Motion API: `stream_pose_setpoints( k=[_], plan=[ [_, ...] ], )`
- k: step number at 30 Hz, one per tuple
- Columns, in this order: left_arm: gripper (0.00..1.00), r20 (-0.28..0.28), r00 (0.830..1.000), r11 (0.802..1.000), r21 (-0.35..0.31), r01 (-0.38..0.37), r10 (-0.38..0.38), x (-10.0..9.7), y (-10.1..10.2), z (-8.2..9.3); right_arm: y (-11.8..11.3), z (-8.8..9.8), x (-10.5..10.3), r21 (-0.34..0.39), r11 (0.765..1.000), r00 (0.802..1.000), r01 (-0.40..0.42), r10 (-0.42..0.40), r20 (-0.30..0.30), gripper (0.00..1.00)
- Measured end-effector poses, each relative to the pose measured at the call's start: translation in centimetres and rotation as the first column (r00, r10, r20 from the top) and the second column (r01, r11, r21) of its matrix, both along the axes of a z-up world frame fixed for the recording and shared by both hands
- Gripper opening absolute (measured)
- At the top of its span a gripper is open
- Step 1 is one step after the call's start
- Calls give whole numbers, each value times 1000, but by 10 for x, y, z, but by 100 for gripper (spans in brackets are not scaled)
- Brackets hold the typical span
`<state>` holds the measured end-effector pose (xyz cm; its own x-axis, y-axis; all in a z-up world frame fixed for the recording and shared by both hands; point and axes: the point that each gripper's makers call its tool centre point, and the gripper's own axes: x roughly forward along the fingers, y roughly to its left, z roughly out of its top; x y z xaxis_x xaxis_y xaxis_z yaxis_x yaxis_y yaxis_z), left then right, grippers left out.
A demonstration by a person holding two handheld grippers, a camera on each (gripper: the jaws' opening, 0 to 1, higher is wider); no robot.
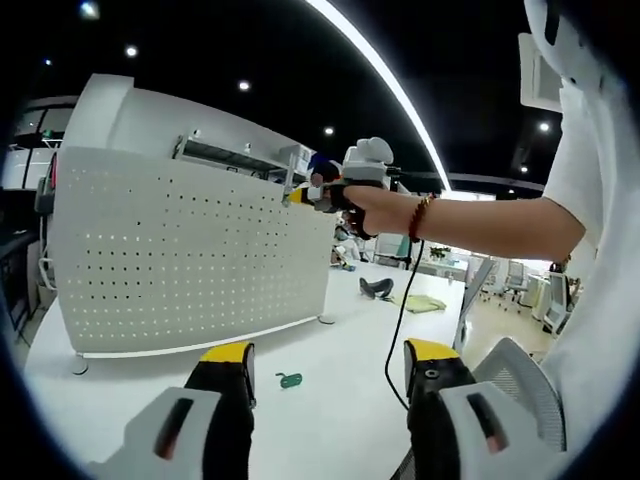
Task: Insert the hook assembly into the mounting plate slot until the hook locks in place.
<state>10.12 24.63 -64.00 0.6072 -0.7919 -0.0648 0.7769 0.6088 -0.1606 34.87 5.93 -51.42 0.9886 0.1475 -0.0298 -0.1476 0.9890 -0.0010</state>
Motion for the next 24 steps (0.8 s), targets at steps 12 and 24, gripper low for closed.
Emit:
stream_pose_setpoints(
  k=[12, 24],
  plan=[
    [65, -10, 1000, 1000, 19, -16, 17, 8, 7, -5, -7, 1, 25, 17, 1000, 1000, 17, -17, -9, 1],
    [70, -6, 999, 999, 19, -45, 45, 16, 12, -6, -15, -11, 46, 54, 998, 999, 39, -37, -35, 1]
  ],
)
